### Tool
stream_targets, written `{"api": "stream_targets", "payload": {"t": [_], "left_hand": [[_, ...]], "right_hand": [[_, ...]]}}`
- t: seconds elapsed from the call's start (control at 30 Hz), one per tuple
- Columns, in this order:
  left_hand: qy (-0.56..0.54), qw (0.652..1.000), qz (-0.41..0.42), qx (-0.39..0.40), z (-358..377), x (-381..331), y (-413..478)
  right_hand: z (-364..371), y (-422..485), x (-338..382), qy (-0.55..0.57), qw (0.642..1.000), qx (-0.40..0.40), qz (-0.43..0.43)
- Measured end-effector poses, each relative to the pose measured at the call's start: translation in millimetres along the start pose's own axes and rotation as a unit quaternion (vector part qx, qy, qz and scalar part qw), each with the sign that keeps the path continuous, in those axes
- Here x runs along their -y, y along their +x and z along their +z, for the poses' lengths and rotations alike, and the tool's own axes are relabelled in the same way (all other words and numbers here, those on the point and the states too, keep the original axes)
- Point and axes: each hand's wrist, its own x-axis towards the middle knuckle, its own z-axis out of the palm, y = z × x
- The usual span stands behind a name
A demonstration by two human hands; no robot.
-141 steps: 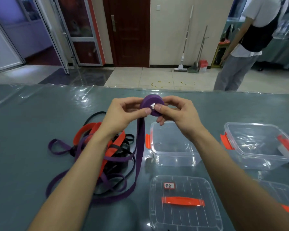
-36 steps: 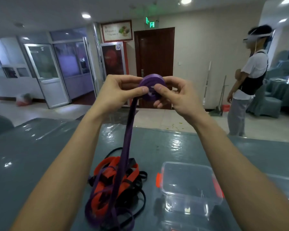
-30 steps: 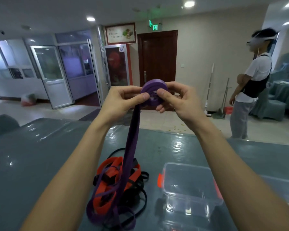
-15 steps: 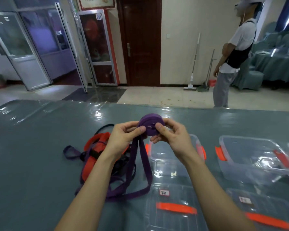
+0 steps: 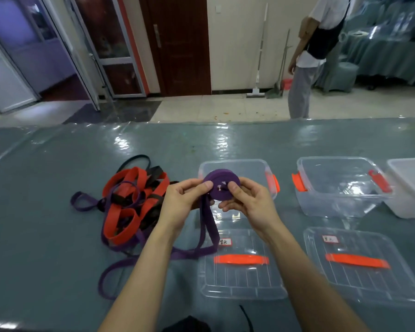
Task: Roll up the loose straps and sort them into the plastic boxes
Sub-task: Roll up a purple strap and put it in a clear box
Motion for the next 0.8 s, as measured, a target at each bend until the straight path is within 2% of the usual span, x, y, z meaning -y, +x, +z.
{"api": "stream_targets", "payload": {"t": [0.17,0.27,0.43,0.53,0.7,0.8], "left_hand": [[0.034,0.999,-0.012,0.005,2.9,6.6,-16.7],[0.052,0.999,-0.01,0.011,2.2,6.8,-26.0],[-0.025,0.997,-0.07,0.009,9.9,26.3,-46.4],[-0.034,0.995,-0.095,0.005,7.6,38.7,-59.9],[0.086,0.992,-0.074,0.057,-1.7,32.0,-73.8],[0.159,0.978,-0.072,0.112,-5.4,15.4,-77.2]], "right_hand": [[-5.4,-17.4,-3.3,0.011,0.999,-0.003,0.031],[-3.6,-27.2,-10.4,0.037,0.998,-0.033,0.041],[-0.7,-45.4,-33.6,0.048,0.996,-0.067,0.044],[-9.7,-62.2,-41.2,0.028,0.997,-0.049,0.051],[-40.0,-77.0,-37.4,-0.108,0.991,-0.015,0.071],[-44.2,-81.2,-35.6,-0.104,0.991,0.002,0.086]]}}
